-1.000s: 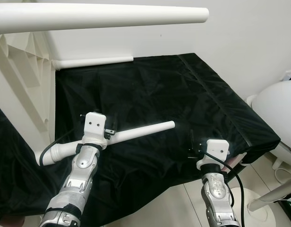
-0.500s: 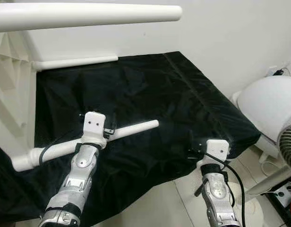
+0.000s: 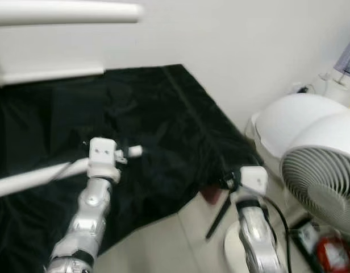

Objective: Building children table

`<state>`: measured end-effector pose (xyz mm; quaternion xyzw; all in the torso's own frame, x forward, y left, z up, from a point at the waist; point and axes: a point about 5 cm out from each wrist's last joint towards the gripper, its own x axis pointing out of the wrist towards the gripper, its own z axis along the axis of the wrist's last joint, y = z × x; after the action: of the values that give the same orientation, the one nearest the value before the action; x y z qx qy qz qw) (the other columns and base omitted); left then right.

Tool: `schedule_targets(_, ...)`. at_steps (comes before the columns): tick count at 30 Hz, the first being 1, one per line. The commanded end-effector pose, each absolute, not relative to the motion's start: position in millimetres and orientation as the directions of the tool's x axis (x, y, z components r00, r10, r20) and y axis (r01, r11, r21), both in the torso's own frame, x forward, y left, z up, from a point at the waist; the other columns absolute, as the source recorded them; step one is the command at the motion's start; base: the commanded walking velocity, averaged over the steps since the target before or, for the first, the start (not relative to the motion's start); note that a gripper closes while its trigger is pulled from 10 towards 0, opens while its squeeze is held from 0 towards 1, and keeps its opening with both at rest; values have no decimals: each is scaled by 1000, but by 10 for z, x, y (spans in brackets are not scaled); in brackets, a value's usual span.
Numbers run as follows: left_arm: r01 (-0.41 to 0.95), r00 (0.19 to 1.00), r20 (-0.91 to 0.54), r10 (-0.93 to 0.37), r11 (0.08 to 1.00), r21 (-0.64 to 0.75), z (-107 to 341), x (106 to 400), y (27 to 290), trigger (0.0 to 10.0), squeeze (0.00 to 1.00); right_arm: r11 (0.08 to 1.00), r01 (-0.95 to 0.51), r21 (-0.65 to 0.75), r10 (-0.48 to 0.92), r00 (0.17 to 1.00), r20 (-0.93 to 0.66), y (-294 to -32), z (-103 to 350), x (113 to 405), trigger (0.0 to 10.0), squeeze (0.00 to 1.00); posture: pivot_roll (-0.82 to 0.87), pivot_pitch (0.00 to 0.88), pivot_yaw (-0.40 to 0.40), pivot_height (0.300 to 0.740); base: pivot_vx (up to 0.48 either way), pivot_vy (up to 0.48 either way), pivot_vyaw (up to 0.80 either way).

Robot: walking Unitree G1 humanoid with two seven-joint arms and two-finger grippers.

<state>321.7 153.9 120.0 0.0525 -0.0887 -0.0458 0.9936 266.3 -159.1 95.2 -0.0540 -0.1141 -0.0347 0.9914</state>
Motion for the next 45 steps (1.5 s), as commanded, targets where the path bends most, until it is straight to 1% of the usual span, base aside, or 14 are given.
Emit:
schedule_targets(1,74,981,170,-95,989,130,1204,3221,1528,10000,0,990,88,-106,-64,974,217,-1611,930,2653,10000,0,39,40,-21,740,0,0,800)
schedule_targets(7,85,981,162,-112,983,162,1191,3209,1495,10000,0,989,92,-113,-66,974,216,-1620,942,2647,10000,0,26,58,-31,740,0,0,800)
schedule_targets(13,99,982,144,-123,982,161,1157,3186,1466,10000,0,988,91,-126,-63,975,212,-1629,954,2646,10000,0,10,70,-35,740,0,0,800)
schedule_targets(18,87,987,125,-105,986,142,1116,3181,1460,10000,0,989,88,-116,-61,974,219,-1645,961,2640,10000,0,3,76,-36,740,0,0,770)
schedule_targets(22,83,987,124,-100,987,139,1103,3180,1443,10000,0,991,88,-102,-64,973,223,-1654,977,2652,10000,0,-2,77,-33,740,0,0,0)
schedule_targets(24,68,989,120,-83,991,119,1108,3187,1446,10000,0,991,93,-96,-69,972,226,-1667,987,2662,10000,0,2,76,-29,740,0,0,0)
schedule_targets(25,42,992,113,-52,995,86,1123,3201,1458,10000,0,991,101,-91,-78,970,229,-1687,998,2676,10000,0,8,77,-23,740,0,0,0)
schedule_targets(27,32,993,107,-40,996,77,1127,3209,1464,10000,0,990,107,-88,-85,970,230,-1693,999,2683,10000,0,11,76,-21,740,0,0,0)
schedule_targets(32,32,993,111,-42,996,88,1139,3214,1464,10000,0,991,110,-81,-89,969,231,-1682,1002,2694,10000,0,13,77,-20,740,0,0,0)
schedule_targets(37,26,993,116,-38,994,103,1166,3237,1487,10000,0,992,106,-74,-85,968,236,-1638,1015,2718,10000,0,15,80,-10,740,0,369,0)
schedule_targets(45,23,993,116,-36,993,112,1185,3244,1512,10000,0,991,115,-71,-95,968,234,-1673,1001,2699,10000,0,14,82,-5,740,0,380,0)
